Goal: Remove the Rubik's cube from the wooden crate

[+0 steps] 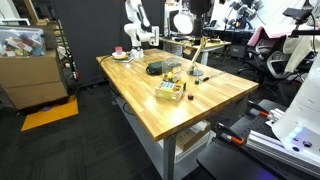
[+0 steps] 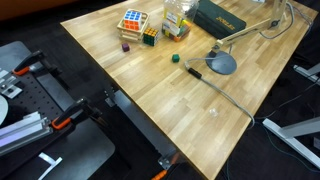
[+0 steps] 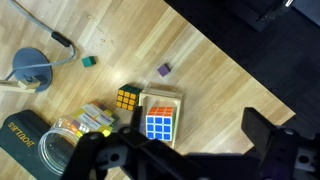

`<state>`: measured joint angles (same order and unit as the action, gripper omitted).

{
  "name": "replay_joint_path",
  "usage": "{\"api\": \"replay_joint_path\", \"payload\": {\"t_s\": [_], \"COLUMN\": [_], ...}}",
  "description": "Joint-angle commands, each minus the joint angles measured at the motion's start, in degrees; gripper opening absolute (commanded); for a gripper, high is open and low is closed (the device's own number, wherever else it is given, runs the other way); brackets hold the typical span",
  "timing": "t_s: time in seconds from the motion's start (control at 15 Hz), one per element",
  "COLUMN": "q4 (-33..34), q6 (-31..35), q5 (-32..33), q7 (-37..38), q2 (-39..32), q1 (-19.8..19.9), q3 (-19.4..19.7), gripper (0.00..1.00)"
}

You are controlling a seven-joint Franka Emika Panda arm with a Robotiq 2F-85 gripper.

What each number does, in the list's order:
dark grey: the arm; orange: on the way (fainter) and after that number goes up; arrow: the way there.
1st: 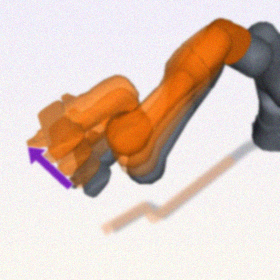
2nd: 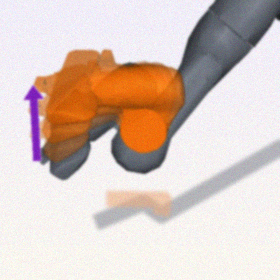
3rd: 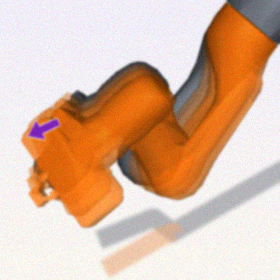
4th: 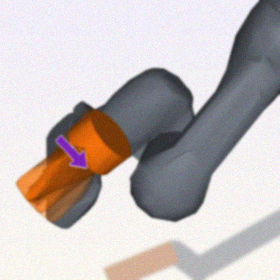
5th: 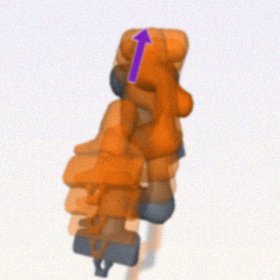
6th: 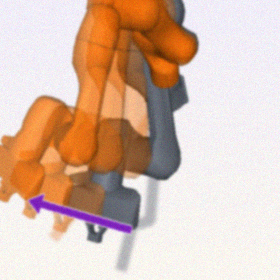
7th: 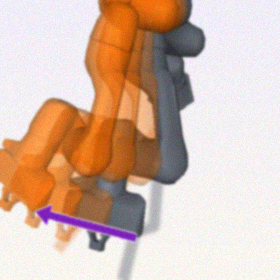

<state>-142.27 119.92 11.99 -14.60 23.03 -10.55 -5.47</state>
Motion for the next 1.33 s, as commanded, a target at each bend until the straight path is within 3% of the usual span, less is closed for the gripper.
{"api": "replay_joint_path", "payload": {"t_s": [0.0, 0.53, 0.93, 1.27], "q4": [0.08, 0.37, 4.81, 10.48], "q6": [-0.14, 3.16, 10.78, 13.33], "q5": [-0.13, -0.43, -2.39, -7.73], "q7": [-0.17, 2.27, 2.41, -0.81], "q2": [0.19, -2.11, -11.36, -20.87], "q1": [0.27, 1.14, 2.11, 2.61], "q3": [-0.27, 0.18, 1.27, 1.91], "gripper": [1.00, 1.00, 1.00, 1.00]}}
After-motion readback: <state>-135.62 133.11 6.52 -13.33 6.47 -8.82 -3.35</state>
